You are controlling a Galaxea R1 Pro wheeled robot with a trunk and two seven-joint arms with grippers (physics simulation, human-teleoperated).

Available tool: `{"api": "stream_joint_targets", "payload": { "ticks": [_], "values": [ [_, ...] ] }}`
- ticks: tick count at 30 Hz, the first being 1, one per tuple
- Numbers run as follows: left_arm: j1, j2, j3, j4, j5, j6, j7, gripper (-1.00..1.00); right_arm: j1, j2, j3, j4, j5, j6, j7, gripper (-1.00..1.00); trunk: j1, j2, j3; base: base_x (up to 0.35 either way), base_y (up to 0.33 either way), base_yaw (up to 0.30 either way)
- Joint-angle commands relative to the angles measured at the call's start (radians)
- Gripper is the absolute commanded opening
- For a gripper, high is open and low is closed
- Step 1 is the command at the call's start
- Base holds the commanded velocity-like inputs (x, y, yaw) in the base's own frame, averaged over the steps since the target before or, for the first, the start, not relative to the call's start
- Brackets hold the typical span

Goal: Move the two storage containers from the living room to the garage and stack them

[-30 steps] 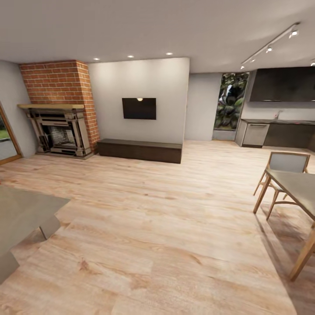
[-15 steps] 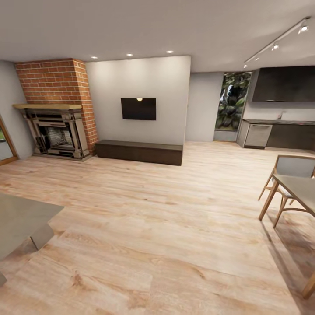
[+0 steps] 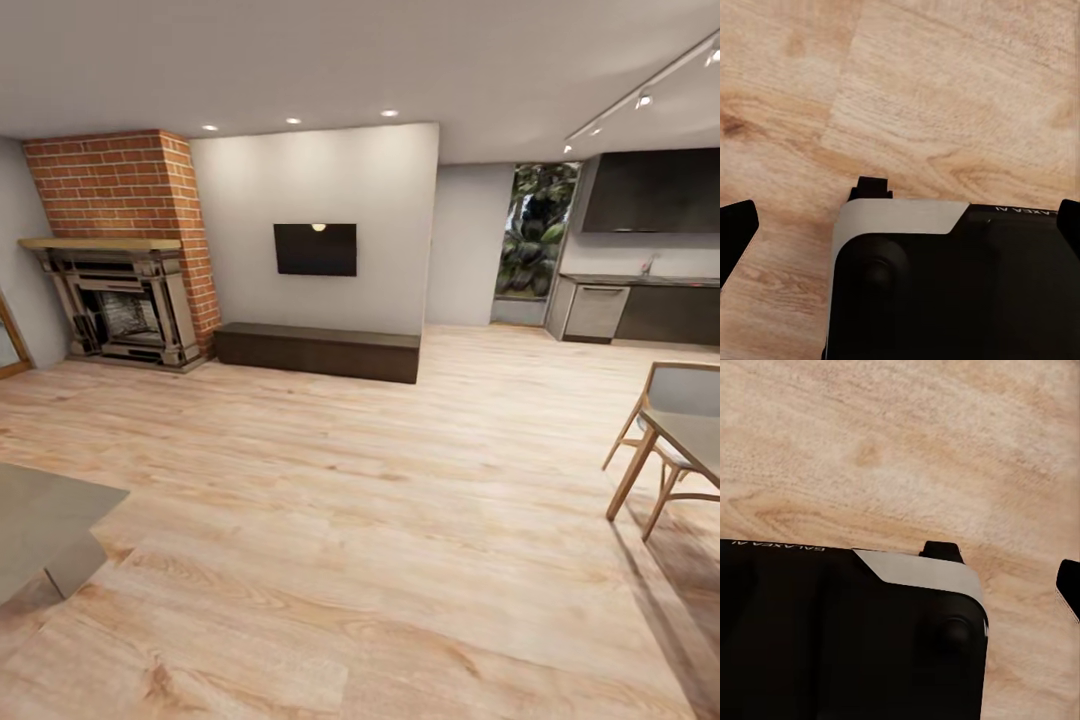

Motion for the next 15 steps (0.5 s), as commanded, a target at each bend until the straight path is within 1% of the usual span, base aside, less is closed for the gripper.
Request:
{"api": "stream_joint_targets", "payload": {
  "ticks": [1,15],
  "values": [
    [-0.001,0.0,-0.003,0.0,0.01,-0.001,-0.002,1.0,-0.001,0.001,0.008,0.002,-0.01,-0.005,-0.001,1.0,0.001,-0.001,-0.001,0.322,0.0,0.0],
    [-0.001,0.0,-0.003,0.0,0.01,-0.002,-0.002,1.0,-0.001,0.001,0.008,0.002,-0.009,-0.005,-0.002,1.0,0.001,-0.001,-0.001,0.322,0.0,0.0]
  ]
}}
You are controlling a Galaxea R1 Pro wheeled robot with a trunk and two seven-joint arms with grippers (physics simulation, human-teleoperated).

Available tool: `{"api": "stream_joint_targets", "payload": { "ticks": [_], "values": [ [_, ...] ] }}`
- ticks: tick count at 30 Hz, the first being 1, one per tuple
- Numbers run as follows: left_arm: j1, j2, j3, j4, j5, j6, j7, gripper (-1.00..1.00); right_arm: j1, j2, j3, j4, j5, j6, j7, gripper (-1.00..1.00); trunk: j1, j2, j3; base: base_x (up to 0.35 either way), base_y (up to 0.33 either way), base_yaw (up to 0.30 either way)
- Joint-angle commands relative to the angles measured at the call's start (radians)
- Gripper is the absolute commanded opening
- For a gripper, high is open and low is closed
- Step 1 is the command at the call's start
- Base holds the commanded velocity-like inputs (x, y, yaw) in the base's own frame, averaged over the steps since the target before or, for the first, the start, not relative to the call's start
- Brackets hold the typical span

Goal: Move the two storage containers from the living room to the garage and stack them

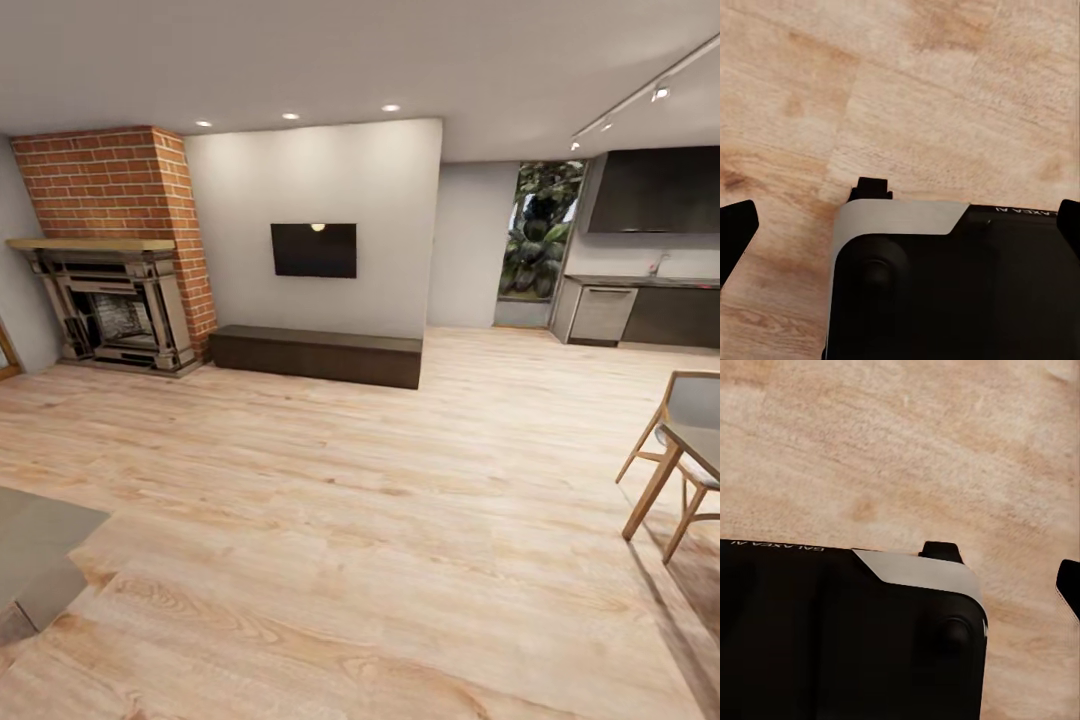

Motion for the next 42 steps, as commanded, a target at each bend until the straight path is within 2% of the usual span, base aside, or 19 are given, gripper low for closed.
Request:
{"api": "stream_joint_targets", "payload": {
  "ticks": [1,32,42],
  "values": [
    [-0.001,0.0,-0.003,0.0,0.009,0.0,-0.003,1.0,-0.001,0.001,0.008,0.002,-0.01,-0.005,-0.001,1.0,0.001,-0.001,-0.001,0.322,0.0,0.0],
    [-0.001,-0.001,-0.003,0.0,0.009,-0.001,-0.003,1.0,-0.001,0.003,0.008,0.002,-0.011,-0.005,-0.002,1.0,0.001,-0.001,-0.001,0.322,0.0,0.001],
    [-0.001,-0.001,-0.003,0.0,0.009,-0.001,-0.003,1.0,-0.001,0.002,0.008,0.002,-0.01,-0.005,-0.003,1.0,0.001,-0.001,-0.001,0.322,0.0,0.226]
  ]
}}
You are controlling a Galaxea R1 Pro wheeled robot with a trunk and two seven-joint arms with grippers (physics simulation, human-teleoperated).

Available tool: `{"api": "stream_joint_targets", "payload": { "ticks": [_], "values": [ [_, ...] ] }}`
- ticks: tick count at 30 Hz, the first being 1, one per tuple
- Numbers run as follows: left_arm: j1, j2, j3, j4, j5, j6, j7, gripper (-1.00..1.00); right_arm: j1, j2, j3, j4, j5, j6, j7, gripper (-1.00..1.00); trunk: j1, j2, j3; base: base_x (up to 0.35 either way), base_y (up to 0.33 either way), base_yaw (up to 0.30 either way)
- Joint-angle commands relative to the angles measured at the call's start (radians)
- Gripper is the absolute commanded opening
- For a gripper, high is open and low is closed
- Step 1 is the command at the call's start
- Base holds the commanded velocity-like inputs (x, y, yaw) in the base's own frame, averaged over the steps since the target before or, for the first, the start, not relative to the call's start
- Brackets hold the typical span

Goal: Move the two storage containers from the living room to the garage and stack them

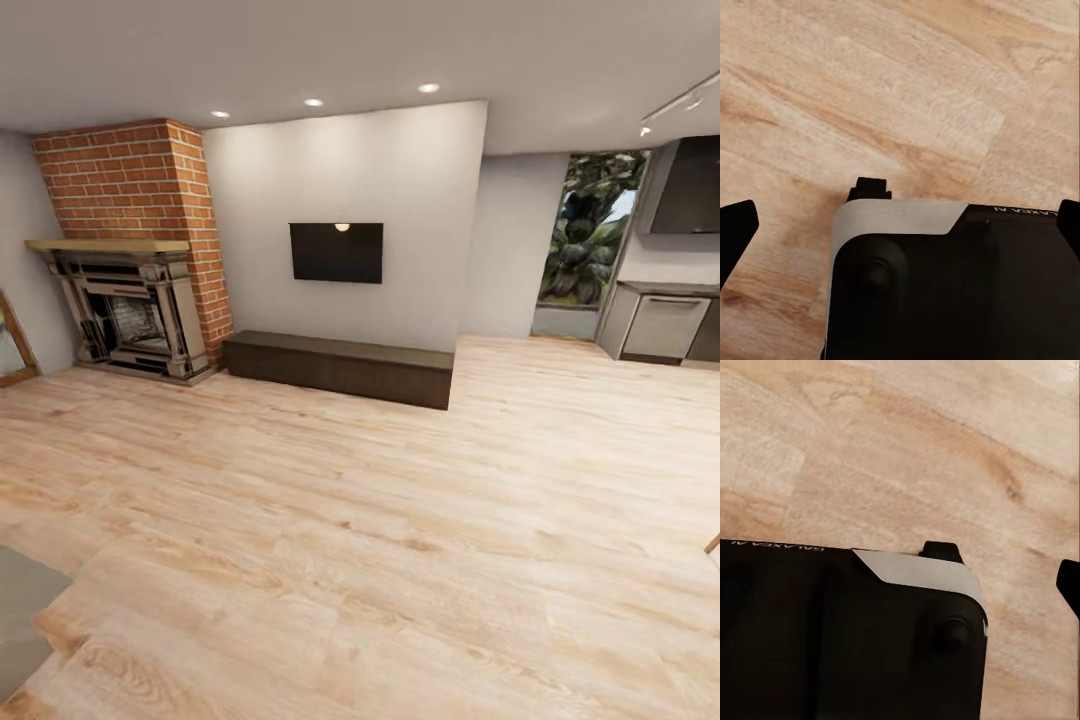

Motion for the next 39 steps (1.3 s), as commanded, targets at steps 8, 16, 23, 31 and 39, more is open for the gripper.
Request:
{"api": "stream_joint_targets", "payload": {
  "ticks": [8,16,23,31,39],
  "values": [
    [-0.001,0.0,-0.003,0.001,0.01,-0.001,-0.002,1.0,-0.001,0.0,0.009,0.002,-0.01,-0.005,0.0,1.0,0.001,-0.001,-0.001,0.322,0.0,0.129],
    [-0.001,0.0,-0.003,0.001,0.01,-0.001,-0.002,1.0,-0.001,0.0,0.009,0.002,-0.01,-0.005,-0.001,1.0,0.001,-0.001,-0.001,0.322,0.0,0.005],
    [-0.001,0.0,-0.003,0.001,0.01,-0.001,-0.002,1.0,-0.001,0.0,0.009,0.002,-0.01,-0.005,0.0,1.0,0.001,-0.001,-0.001,0.322,0.0,0.0],
    [-0.001,0.0,-0.003,0.001,0.01,-0.001,-0.002,1.0,-0.001,0.0,0.009,0.002,-0.01,-0.005,0.0,1.0,0.001,-0.001,-0.001,0.322,0.0,0.0],
    [-0.001,0.001,-0.003,0.001,0.01,-0.001,-0.002,1.0,-0.001,0.001,0.009,0.002,-0.011,-0.005,-0.001,1.0,0.001,-0.001,-0.001,0.322,0.0,0.0]
  ]
}}
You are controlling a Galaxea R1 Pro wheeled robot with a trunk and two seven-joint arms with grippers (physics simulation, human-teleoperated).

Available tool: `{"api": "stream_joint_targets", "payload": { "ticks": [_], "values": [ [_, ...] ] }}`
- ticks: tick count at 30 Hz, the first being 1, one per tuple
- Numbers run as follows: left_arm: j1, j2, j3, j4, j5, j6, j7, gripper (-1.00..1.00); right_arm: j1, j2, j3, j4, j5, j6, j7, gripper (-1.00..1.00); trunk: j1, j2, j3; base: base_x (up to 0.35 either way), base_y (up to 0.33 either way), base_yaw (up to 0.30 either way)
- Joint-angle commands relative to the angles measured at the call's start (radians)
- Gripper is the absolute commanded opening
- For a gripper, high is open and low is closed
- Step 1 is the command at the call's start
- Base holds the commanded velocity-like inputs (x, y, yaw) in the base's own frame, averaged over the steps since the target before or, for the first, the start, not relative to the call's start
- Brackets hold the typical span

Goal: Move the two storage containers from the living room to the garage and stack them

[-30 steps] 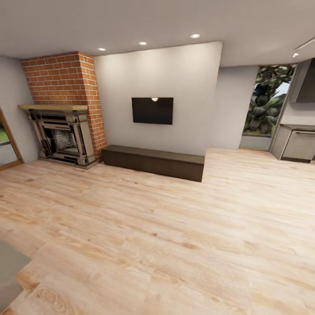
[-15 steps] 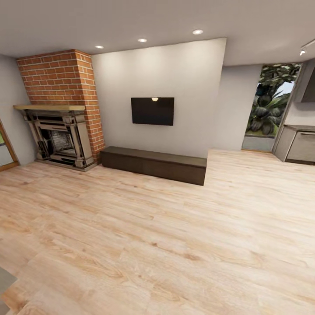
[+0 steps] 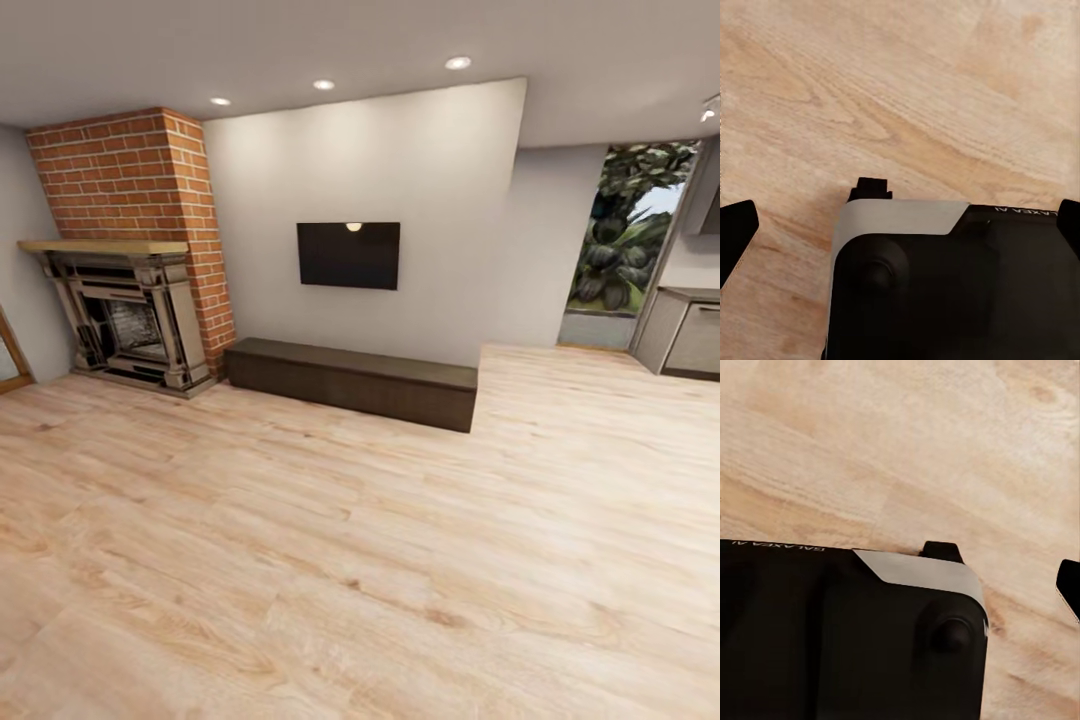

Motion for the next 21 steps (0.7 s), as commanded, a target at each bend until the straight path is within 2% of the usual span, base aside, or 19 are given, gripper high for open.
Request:
{"api": "stream_joint_targets", "payload": {
  "ticks": [1,6,21],
  "values": [
    [-0.001,0.0,-0.003,0.0,0.01,-0.001,-0.002,1.0,-0.001,0.001,0.008,0.002,-0.01,-0.005,-0.001,1.0,0.001,-0.001,-0.001,0.322,0.0,0.0],
    [-0.001,0.001,-0.003,0.0,0.01,-0.001,-0.001,1.0,-0.001,0.0,0.008,0.002,-0.01,-0.005,-0.001,1.0,0.001,-0.001,-0.001,0.322,0.0,0.076],
    [-0.001,0.001,-0.003,0.0,0.01,-0.001,-0.001,1.0,-0.001,0.0,0.007,0.002,-0.011,-0.006,-0.001,1.0,0.001,-0.001,-0.001,0.322,0.0,0.259]
  ]
}}
